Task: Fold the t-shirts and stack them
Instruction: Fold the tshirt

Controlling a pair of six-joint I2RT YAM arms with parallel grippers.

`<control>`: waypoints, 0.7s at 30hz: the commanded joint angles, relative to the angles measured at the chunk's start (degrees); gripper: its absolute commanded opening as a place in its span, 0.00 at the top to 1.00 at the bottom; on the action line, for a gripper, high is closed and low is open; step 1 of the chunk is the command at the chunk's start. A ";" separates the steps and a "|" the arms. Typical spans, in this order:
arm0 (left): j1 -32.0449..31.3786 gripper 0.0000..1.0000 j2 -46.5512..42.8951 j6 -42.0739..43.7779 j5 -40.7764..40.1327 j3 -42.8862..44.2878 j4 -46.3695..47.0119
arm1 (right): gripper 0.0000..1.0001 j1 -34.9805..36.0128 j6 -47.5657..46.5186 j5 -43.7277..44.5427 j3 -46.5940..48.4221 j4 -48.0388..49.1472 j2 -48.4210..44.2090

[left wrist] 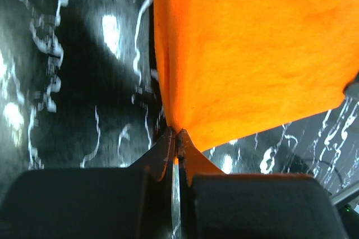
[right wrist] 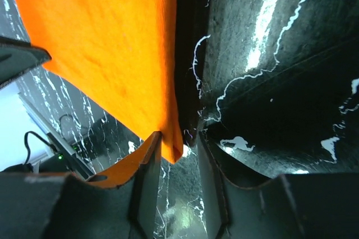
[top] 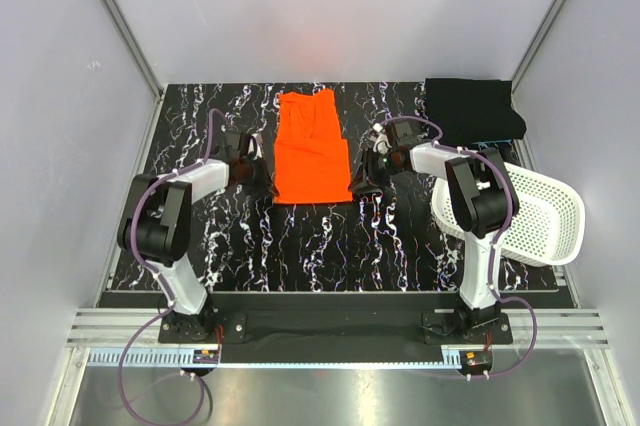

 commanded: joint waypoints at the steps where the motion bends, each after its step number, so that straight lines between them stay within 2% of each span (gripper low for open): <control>1: -0.23 1.00 -5.20 -1.56 -1.30 -1.94 1.46 | 0.61 0.07 0.79 -0.70 -2.11 3.54 -2.15; 4: -0.32 1.00 -5.91 -2.18 -2.01 -3.25 1.99 | 0.72 -0.02 2.11 -1.66 -2.91 5.65 -2.24; 6: -0.32 1.00 -6.61 -2.61 -2.37 -4.22 2.77 | 0.88 -0.02 3.16 -2.10 -3.53 6.88 -2.24; 9: -1.19 1.00 -8.45 -3.41 -2.72 -5.19 3.57 | 1.00 -0.02 3.96 -1.75 -4.32 7.85 -2.59; 15: -1.72 1.00 -7.75 -4.55 -5.87 -8.69 3.57 | 1.00 0.07 5.63 0.18 -6.51 8.56 -4.17; 21: -2.43 1.00 -11.26 -4.90 -9.92 -11.96 3.84 | 1.00 0.94 6.94 2.64 -10.47 8.99 -6.72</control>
